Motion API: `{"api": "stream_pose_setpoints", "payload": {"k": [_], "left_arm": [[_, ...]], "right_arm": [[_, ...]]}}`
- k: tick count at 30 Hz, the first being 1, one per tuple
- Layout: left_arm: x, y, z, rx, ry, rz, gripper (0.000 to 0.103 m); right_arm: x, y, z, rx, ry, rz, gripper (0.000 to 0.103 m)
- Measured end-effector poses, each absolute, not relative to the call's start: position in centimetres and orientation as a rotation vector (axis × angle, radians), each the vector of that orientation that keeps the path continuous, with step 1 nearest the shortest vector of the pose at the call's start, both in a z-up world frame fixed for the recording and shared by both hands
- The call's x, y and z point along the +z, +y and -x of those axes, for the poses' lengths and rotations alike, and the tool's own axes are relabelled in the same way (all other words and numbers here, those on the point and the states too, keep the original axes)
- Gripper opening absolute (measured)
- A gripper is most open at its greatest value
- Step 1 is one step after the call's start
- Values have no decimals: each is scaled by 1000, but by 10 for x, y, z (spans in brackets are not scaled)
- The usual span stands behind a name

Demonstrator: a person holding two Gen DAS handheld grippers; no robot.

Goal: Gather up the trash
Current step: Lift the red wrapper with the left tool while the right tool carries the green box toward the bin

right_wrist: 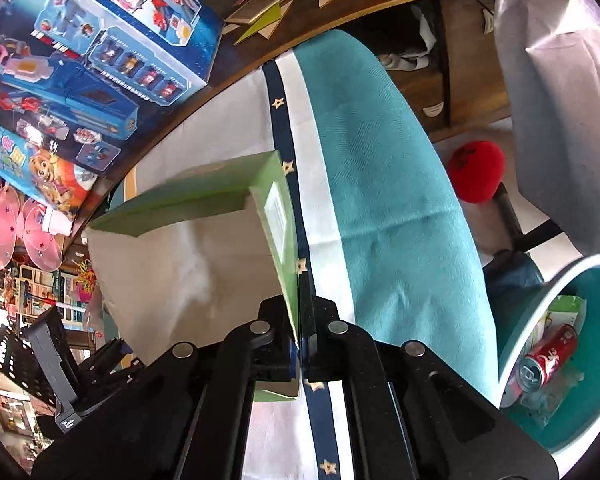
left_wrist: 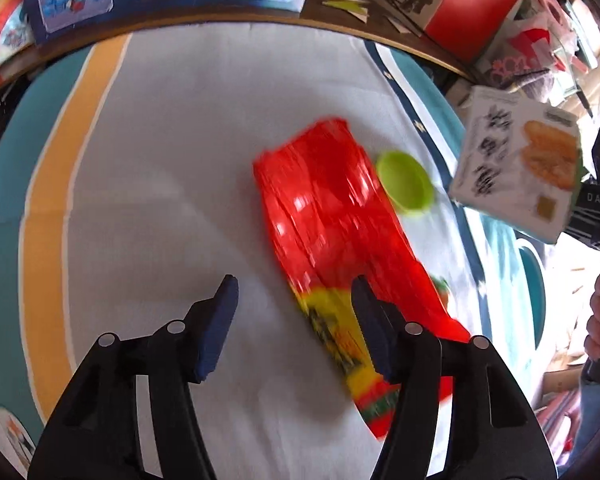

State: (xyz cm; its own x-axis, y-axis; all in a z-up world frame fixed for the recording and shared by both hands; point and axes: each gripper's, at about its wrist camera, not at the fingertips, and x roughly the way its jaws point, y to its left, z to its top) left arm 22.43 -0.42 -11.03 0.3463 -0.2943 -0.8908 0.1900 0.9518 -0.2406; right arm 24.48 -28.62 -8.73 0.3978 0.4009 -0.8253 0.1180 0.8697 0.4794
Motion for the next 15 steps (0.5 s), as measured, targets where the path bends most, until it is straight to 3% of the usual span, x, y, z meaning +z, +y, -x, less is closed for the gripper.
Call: {"api": "stream_pose_setpoints", "payload": {"k": [10,15], "left_arm": [[-100,-40,-189,-398,1212,120,97],[-113,-67,-186,-307,1218,-53,99]], "right_arm": [[-85,-305,-197,180,1160,-560,2],[-87,-316,-177,165,1163,-580,2]]}}
